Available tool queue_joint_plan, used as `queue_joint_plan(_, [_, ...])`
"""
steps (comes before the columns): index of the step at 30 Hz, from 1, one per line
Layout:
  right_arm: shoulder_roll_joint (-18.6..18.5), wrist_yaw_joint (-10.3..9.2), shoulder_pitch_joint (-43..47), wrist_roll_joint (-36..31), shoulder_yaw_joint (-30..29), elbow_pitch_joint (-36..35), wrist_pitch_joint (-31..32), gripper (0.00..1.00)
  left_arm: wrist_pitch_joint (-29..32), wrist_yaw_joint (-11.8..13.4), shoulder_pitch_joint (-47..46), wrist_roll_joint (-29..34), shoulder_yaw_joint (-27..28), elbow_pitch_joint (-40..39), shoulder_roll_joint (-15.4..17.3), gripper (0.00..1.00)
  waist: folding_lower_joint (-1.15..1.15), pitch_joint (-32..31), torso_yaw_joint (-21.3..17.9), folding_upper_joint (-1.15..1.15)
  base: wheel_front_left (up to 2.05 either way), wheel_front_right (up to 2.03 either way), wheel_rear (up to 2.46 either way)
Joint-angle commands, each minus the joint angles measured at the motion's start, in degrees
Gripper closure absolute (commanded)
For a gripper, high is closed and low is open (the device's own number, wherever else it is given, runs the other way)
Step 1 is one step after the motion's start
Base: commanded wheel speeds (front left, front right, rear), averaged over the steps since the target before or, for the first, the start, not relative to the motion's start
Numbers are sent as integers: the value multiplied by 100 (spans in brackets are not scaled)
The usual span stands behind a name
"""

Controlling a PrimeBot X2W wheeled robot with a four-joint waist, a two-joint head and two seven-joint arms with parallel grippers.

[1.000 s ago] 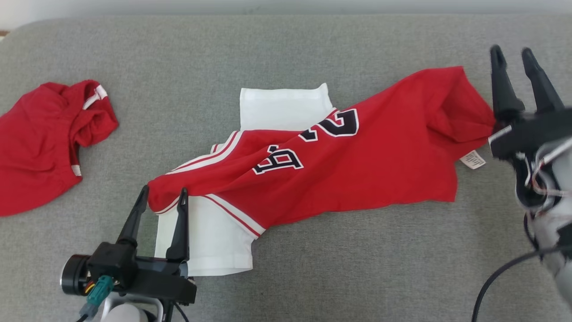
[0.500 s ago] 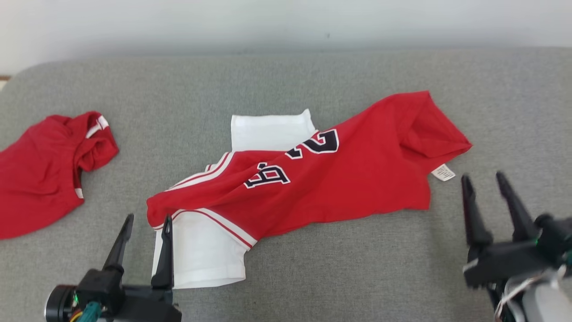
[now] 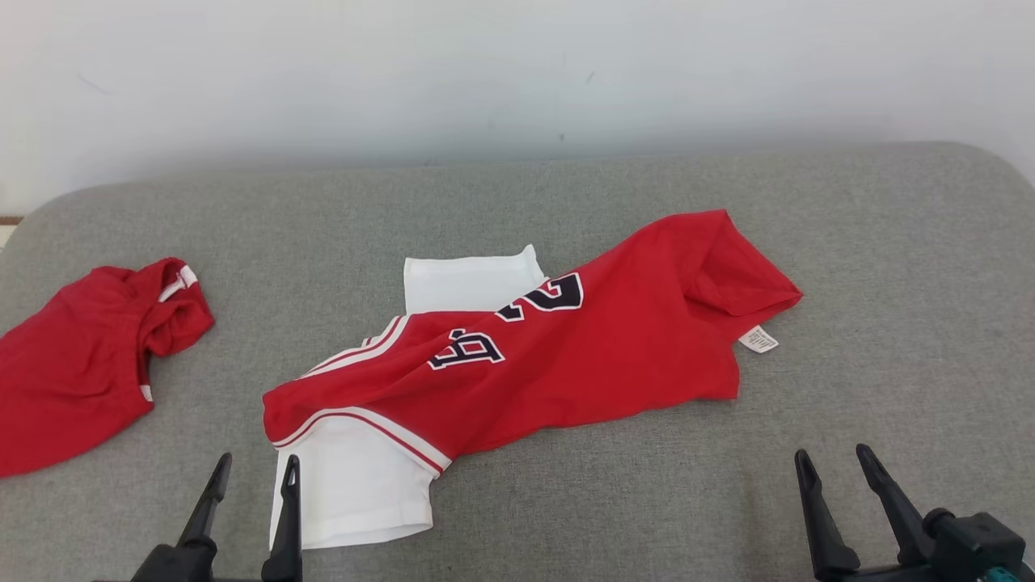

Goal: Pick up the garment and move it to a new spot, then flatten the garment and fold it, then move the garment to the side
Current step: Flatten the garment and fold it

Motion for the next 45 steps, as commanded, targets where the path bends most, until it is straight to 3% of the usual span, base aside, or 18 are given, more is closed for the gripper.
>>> queue_joint_plan(1, [31,2,77,-24,-22,-28,14,0,9,18,84,-33,19,-27,47,0,2,-68,-50,1,0,0,0])
queue_joint_plan(16, [62,2,271,-46,-98,-276,187,0,104,81,145,-90,-40,-182,97,0,2,-91,-36,1,0,0,0])
queue_joint_plan(23, [-115,2,13,-10,-165,-196,197,0,309,64,29,-64,-161,-137,97,0,2,41,21,1,0,0,0])
queue_joint_plan(29, [-458,2,-535,233,-3,279,356,0,905,-90,-80,-284,-296,54,35,0,2,342,80,1,0,0,0])
queue_joint_plan(35, [-804,2,-1156,554,332,848,461,0,1390,-89,-176,-523,-320,186,-42,0,2,641,198,1,0,0,0])
queue_joint_plan(45, [-1279,2,-2280,1041,1231,1783,414,0,1675,-29,-431,-730,-260,247,-121,0,2,1179,470,1,0,0,0])
